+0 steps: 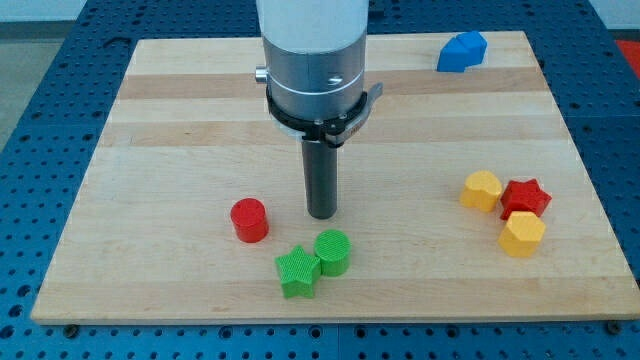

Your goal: Slide the red circle towards the bottom left

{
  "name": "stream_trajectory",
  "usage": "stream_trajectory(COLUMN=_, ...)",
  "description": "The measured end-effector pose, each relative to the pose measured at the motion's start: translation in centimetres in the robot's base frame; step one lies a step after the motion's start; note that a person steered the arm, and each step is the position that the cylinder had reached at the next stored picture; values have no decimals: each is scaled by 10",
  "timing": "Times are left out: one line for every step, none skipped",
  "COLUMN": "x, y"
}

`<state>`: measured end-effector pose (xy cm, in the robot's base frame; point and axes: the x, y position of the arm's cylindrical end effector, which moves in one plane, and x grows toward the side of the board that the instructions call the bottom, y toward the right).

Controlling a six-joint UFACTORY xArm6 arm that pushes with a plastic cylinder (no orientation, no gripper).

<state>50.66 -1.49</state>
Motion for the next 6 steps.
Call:
stream_trajectory(x=2, y=-25)
stream_trajectory(x=17, y=-95)
stream_trajectory(x=40, y=-165)
stream_trajectory(x=35, y=-181)
stream_trajectory(x=25, y=-158)
stream_trajectory(x=30, y=-149)
